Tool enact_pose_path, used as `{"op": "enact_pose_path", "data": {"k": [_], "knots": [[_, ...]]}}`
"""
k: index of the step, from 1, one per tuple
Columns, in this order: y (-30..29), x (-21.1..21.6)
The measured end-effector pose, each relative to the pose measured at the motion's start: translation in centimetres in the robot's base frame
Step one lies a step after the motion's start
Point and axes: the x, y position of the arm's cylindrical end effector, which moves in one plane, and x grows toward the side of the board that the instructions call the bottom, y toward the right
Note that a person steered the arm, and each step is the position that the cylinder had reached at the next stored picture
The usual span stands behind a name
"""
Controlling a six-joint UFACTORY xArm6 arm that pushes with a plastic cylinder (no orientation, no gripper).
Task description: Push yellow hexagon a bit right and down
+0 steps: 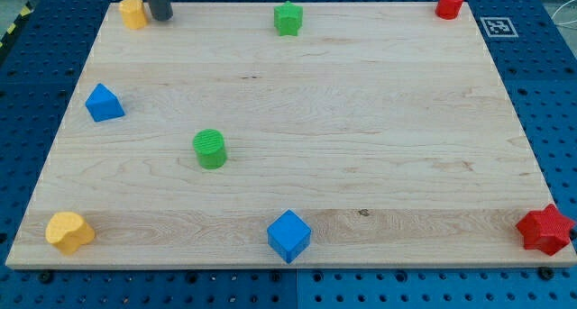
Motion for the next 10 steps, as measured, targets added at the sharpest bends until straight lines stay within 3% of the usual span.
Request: {"op": "enact_pose_path", "data": {"k": [1,3,4,6,9,10], "knots": [[2.0,1.4],[-9.5,1.6],[-9.8,1.5],[-9.8,-4.5],[-3.0,-4.2],[-2.0,-2.4]]}}
